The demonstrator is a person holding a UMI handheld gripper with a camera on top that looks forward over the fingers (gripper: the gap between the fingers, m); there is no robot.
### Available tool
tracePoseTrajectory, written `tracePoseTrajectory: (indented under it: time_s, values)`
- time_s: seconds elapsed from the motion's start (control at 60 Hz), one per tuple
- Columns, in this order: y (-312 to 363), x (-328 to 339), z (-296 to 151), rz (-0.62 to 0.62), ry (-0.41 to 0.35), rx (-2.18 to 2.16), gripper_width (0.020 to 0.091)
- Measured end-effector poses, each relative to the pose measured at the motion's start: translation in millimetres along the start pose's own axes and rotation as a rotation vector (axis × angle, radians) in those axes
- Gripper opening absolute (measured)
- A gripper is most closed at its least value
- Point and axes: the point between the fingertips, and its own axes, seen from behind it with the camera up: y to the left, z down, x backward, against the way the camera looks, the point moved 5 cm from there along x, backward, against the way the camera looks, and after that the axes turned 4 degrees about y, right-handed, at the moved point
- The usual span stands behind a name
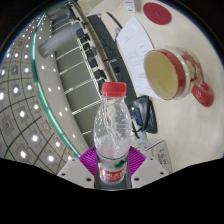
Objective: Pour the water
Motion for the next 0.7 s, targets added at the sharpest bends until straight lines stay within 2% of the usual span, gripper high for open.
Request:
tracePoseTrajectory:
  time_s: [0.083,0.167,0.317,0.483,0.567,0.7]
  values:
    - [23.3,6.9,1.5,0.034,0.025,0.214,0.0367]
    - [50.1,10.4,-4.5,0.074,0.018,0.515,0.0367]
    - [107.6,34.8,-33.4,0.152,-0.052,1.056,0.0367]
    - [137.6,66.9,-94.0,0.270,-0.159,1.506,0.0368]
    - [131.9,85.9,-136.1,0.383,-0.216,1.700,0.0366]
    - [94.2,107.0,-194.2,0.551,-0.234,1.841,0.0365]
